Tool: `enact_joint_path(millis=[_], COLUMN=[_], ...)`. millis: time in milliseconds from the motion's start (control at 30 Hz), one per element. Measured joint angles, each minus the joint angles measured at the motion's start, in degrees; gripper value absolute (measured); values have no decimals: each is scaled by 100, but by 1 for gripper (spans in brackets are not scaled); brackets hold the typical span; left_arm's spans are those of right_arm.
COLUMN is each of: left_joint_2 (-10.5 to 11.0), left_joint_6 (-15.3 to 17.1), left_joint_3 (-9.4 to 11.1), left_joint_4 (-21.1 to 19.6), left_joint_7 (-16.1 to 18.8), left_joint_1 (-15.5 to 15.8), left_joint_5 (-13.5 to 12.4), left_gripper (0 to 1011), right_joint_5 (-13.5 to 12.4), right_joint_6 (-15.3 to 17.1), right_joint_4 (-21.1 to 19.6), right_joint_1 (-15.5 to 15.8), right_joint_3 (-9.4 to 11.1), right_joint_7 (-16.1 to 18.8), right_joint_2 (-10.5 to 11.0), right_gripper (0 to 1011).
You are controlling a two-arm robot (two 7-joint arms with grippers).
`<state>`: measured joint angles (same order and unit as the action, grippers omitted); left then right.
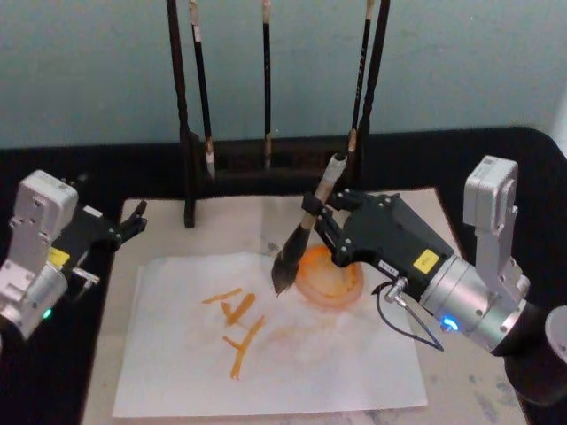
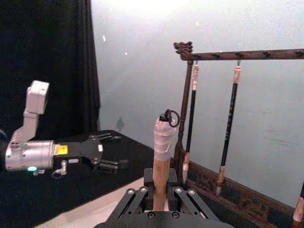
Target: Pick up the brush from the inkstone, write on the paper, then place the brush back to its original position.
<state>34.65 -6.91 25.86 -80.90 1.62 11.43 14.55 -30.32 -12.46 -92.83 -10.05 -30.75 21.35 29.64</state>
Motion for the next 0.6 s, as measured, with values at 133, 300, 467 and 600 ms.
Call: enact_joint_path(millis=[133,300,467,600], left_joint_2=[0,0,0,0], left_joint_6=[0,0,0,0], left_joint_3=[0,0,0,0], left_joint_4=[0,0,0,0], left_joint_7=[0,0,0,0], left_joint_1=[0,0,0,0], left_joint_5=[0,0,0,0], left_gripper=[1010,1010,1010,1010], right_joint_5=[47,138,209,290], right_joint_6=[-21,-52,-57,-60], right_joint_4=[-68,-125,-116,-72], right_joint_1=[69,166,210,227], right_joint_3=[19,59,84,98], right_joint_7=[52,112,139,172], right_joint_2=[28,36,-10,-81], right_gripper=[158,158,158,158])
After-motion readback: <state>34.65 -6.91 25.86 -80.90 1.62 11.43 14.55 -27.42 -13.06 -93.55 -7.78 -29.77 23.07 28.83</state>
